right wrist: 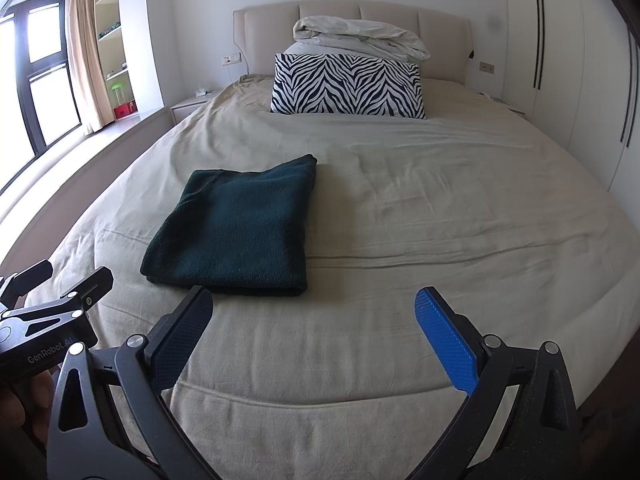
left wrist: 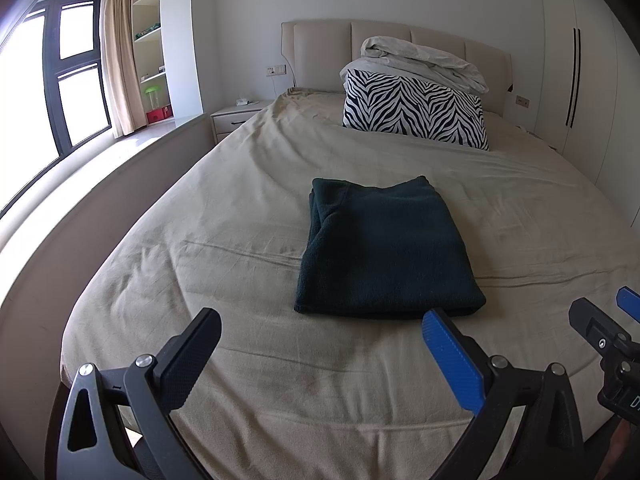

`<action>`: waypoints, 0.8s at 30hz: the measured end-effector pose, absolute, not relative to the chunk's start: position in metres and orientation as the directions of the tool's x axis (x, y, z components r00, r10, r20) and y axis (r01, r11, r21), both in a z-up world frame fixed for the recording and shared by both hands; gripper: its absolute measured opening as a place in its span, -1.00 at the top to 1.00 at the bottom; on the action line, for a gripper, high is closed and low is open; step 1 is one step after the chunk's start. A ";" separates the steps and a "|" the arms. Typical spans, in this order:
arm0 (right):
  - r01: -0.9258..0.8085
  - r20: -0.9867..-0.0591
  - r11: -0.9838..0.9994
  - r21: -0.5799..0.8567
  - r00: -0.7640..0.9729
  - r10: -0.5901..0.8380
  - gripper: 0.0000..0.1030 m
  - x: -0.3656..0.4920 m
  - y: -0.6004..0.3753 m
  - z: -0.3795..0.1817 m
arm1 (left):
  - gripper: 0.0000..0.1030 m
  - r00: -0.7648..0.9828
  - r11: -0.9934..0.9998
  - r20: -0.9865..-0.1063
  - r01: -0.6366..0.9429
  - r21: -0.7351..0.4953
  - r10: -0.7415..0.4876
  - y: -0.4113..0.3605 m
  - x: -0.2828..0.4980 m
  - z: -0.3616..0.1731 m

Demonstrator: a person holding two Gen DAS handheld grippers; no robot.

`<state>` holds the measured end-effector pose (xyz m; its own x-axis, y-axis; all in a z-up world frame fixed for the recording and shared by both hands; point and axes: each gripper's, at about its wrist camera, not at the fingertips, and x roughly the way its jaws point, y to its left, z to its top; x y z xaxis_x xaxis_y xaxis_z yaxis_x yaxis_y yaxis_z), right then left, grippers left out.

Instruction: Fold small clothes

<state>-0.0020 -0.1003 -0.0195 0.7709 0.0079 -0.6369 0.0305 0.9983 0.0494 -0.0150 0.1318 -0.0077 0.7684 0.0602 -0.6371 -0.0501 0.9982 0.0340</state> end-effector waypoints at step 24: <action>0.021 -0.650 0.999 0.050 0.760 0.017 -1.00 -0.003 -0.106 -0.029 | -1.00 0.763 0.998 -0.643 -0.049 0.033 0.059 0.130 -0.020 -0.018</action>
<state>-0.0033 -0.1059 -0.0287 0.7599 0.0165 -0.6498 0.0207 0.9986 0.0496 -0.0202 0.1302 -0.0177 0.7634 0.0590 -0.6432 -0.0491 0.9982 0.0334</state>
